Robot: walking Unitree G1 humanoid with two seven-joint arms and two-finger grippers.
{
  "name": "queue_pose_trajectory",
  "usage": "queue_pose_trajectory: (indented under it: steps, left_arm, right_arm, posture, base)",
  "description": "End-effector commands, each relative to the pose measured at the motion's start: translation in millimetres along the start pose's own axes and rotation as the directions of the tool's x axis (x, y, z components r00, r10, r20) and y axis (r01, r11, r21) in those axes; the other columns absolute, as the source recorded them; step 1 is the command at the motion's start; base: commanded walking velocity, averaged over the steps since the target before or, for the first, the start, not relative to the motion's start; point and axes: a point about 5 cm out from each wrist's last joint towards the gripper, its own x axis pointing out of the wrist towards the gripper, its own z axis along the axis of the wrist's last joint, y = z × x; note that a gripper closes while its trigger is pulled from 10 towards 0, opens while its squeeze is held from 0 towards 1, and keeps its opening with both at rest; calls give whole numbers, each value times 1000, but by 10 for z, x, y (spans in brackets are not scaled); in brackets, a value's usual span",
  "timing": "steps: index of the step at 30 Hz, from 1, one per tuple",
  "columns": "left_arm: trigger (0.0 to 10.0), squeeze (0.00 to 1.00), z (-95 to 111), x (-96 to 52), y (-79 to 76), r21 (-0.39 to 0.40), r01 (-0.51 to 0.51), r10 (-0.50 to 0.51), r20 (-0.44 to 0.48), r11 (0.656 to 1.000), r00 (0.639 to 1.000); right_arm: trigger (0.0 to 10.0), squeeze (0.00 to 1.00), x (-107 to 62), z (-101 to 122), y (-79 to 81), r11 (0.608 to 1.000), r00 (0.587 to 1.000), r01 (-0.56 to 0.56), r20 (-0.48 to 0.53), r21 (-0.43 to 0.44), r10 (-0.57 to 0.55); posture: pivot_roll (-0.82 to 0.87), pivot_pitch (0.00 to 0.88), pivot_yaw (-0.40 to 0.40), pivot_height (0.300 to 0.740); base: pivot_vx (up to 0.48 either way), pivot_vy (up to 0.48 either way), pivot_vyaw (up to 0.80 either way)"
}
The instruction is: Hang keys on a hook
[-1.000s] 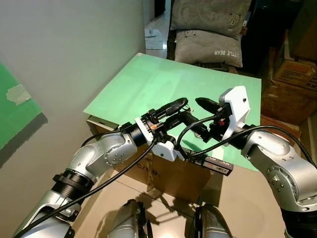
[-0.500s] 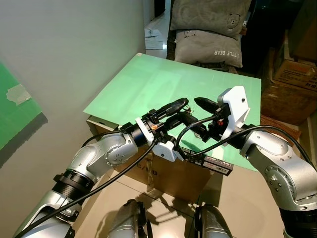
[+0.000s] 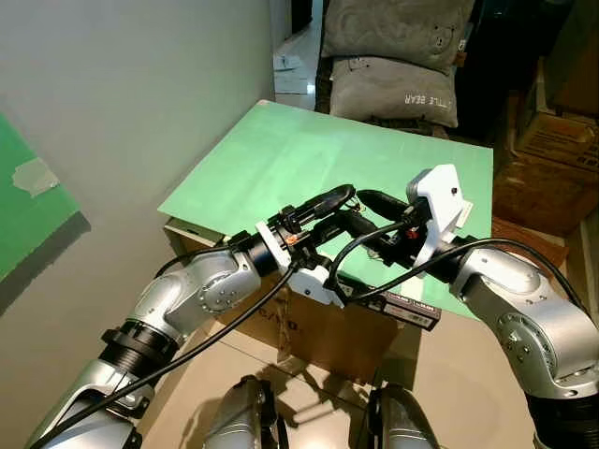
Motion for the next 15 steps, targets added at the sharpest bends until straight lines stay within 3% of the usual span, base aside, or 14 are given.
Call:
queue_pose_trajectory:
  steps: [1,15]
  left_arm:
    - [0,0,46,29,-1,0,-3,3,32,1000,999]
    - [0,0,42,55,-4,7,-3,3,35,1000,999]
  right_arm:
    - [0,0,8,11,17,1000,1000,-2,-3,-12,2]
    - [0,0,17,0,36,1000,1000,-15,-10,-12,14]
  posture:
    - [-185,89,56,661]
    - [-187,74,53,661]
  base:
    - [0,0,0]
    - [0,0,0]
